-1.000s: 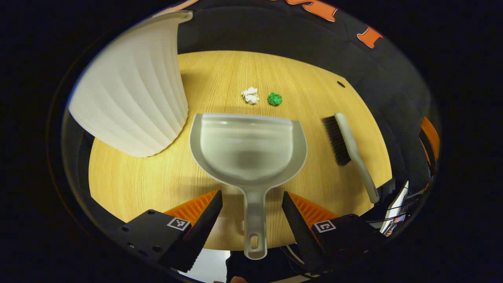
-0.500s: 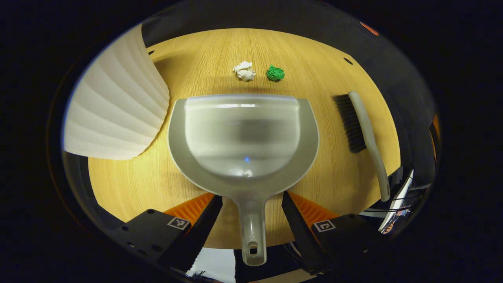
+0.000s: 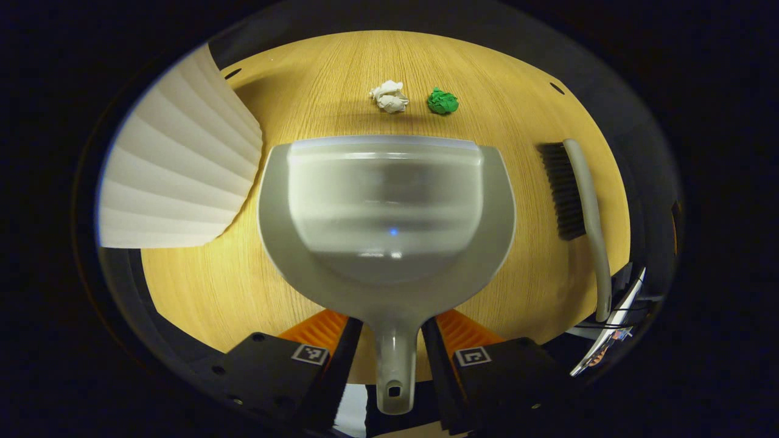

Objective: Pick up the small broom and dustpan from the desktop, sweep the trash into the dustpan with the broom, and then empty the trash into the garbage bin.

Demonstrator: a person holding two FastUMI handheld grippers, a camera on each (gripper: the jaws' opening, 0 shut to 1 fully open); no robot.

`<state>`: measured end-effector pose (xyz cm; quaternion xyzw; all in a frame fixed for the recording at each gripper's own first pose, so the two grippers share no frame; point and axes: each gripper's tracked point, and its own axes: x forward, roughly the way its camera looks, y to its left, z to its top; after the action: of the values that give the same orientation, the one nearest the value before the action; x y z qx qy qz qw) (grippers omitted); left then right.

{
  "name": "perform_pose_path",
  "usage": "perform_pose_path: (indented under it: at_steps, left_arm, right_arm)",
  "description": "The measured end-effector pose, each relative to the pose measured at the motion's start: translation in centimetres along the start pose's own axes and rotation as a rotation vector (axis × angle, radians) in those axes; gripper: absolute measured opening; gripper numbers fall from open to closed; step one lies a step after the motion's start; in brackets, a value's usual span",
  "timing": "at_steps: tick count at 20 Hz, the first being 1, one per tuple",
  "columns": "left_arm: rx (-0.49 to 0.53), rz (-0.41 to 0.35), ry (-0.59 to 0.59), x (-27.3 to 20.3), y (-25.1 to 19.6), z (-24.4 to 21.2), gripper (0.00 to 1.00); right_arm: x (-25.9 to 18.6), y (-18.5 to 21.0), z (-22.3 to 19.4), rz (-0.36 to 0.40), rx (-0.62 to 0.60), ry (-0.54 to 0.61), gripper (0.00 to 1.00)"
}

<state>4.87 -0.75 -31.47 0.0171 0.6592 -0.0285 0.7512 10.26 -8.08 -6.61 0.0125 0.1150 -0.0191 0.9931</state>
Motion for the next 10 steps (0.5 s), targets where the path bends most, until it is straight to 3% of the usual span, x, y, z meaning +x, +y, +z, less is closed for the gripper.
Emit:
perform_pose_path:
  at_steps: [1,3,6,10]
  left_arm:
    - [0.01,-0.004,0.015,-0.1,0.0,-0.3,0.48]
    - [0.032,-0.013,0.015,-0.2,0.1,-0.1,0.39]
    - [0.058,-0.017,-0.003,-0.2,0.2,0.2,0.32]
    - [0.102,-0.03,-0.05,-1.4,0.5,-0.1,0.33]
  right_arm:
    - [0.0,0.2,-0.4,0.011,0.005,0.02,0.95]
    - [0.4,0.6,-1.7,0.032,0.016,0.08,0.94]
    - [0.8,1.1,-6.2,0.061,0.003,0.277,0.94]
    - [0.9,2.6,-12.1,0.11,-0.053,0.532,0.95]
